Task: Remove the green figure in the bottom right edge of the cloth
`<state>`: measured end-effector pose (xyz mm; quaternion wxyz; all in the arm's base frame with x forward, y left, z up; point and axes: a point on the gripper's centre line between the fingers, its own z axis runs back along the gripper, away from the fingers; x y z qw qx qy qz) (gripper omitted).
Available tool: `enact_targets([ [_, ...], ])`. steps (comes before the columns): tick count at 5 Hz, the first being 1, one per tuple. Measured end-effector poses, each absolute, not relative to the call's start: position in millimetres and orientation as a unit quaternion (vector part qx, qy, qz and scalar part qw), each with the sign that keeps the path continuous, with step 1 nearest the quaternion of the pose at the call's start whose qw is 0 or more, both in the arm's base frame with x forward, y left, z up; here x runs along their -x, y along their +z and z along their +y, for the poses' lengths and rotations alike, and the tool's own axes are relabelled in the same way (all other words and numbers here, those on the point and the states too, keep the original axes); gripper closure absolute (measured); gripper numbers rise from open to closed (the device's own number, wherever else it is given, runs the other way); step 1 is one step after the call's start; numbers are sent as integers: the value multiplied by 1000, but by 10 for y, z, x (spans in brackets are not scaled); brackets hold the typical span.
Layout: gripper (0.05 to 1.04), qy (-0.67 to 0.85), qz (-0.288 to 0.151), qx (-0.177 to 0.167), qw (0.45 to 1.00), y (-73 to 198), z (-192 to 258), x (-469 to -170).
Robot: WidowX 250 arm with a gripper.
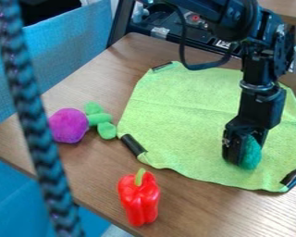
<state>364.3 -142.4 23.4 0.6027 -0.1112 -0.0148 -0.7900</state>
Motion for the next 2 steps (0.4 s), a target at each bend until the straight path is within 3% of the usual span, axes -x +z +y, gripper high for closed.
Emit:
enact_targets([
  [2,212,-785,-30,135,604,438,-1534,-3680],
])
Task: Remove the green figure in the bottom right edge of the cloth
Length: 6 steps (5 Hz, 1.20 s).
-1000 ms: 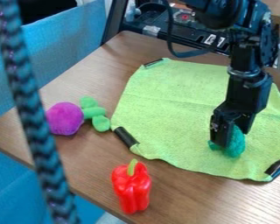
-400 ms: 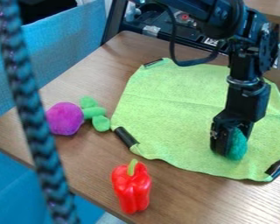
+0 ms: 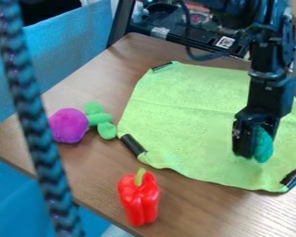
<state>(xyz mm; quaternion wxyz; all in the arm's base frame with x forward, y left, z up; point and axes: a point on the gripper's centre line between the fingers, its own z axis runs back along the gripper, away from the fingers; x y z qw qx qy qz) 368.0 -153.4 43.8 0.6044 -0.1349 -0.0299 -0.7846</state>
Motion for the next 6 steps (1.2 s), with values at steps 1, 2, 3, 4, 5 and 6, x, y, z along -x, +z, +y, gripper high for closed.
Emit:
enact_targets([
  [1,212,-791,-39,134,596,598,-1721,-3702],
  [2,275,-802,-57,134,579,774,-2086,-3738],
  [3,275,-807,-58,136,571,695,-2373,-3734],
  [4,276,-808,-58,124,572,621,-2548,-3764],
  [5,276,-809,-41,113,575,409,-2612,-3745],
  [6,276,-812,-41,101,573,345,-2643,-3754],
])
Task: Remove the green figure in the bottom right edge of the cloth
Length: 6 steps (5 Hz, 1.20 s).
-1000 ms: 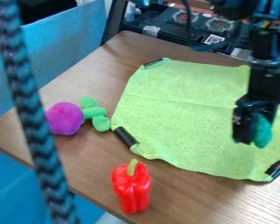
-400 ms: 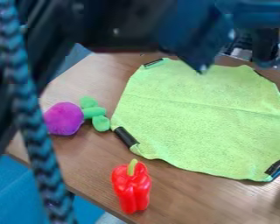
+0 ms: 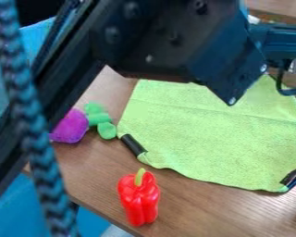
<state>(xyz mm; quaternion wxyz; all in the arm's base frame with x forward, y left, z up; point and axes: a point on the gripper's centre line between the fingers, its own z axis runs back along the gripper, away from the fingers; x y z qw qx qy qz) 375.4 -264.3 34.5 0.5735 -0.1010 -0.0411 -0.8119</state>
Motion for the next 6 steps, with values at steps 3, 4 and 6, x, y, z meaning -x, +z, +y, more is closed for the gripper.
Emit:
enact_targets([
  [3,75,-814,-34,104,570,238,-2621,-3638],
  [4,79,-817,-44,110,564,316,-2621,-3580],
  [6,82,-811,-114,113,562,793,-2391,-3554],
])
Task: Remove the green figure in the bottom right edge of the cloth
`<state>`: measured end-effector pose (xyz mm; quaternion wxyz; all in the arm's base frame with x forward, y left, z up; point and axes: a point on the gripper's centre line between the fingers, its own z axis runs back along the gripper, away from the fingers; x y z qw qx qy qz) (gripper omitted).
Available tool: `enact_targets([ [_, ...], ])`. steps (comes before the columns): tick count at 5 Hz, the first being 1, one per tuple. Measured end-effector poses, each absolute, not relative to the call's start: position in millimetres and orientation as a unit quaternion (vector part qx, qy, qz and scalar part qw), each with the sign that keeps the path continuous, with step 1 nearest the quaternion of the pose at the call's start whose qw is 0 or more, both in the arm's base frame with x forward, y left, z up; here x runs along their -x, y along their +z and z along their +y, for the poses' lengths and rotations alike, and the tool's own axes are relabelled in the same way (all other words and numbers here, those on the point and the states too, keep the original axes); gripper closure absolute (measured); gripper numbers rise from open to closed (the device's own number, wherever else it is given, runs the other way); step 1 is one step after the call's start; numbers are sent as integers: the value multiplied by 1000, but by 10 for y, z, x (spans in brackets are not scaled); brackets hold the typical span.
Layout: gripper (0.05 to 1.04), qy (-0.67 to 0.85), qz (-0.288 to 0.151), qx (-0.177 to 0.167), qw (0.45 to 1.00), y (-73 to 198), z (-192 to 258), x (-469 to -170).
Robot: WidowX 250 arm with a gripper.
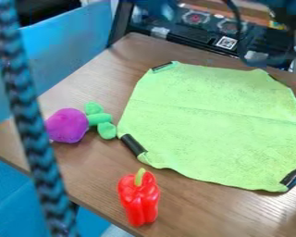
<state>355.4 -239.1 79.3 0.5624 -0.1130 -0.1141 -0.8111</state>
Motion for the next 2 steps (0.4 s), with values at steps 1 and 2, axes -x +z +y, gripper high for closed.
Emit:
enact_targets([
  [1,82,-802,-150,111,568,1119,-2128,-3522],
  [2,82,-795,-133,82,586,1328,-1809,-3514],
])
